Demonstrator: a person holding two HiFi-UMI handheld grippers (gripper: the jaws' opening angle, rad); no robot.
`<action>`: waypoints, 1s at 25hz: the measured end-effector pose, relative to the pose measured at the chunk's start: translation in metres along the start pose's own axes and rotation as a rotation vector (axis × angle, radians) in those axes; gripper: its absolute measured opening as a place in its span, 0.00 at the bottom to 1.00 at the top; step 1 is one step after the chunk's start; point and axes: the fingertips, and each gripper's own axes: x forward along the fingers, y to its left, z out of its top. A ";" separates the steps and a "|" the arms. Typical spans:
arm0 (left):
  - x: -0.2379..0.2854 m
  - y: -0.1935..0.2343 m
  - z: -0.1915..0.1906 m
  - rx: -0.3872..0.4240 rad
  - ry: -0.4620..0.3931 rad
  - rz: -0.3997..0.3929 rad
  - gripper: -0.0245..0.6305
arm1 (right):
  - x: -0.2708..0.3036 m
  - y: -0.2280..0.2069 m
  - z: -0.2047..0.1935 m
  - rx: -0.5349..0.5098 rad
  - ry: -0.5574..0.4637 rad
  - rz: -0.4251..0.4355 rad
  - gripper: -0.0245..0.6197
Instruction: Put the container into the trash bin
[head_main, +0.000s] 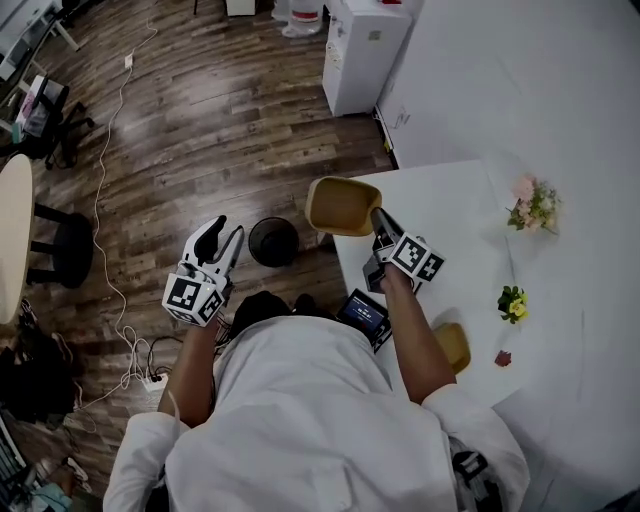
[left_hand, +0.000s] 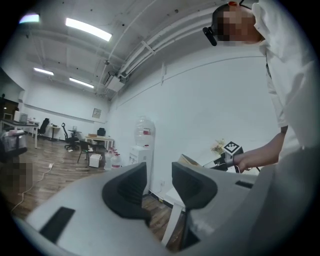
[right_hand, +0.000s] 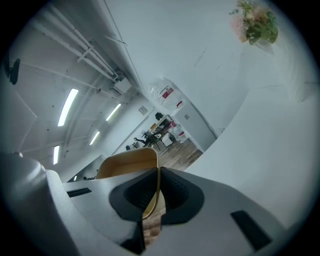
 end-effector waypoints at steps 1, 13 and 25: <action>-0.007 0.004 0.000 0.001 0.001 0.014 0.29 | 0.008 0.007 -0.004 -0.004 0.013 0.014 0.10; -0.088 0.048 -0.025 -0.036 0.045 0.186 0.28 | 0.092 0.060 -0.076 -0.048 0.162 0.124 0.10; -0.135 0.122 -0.095 -0.125 0.119 0.266 0.28 | 0.165 0.069 -0.184 -0.051 0.263 0.100 0.10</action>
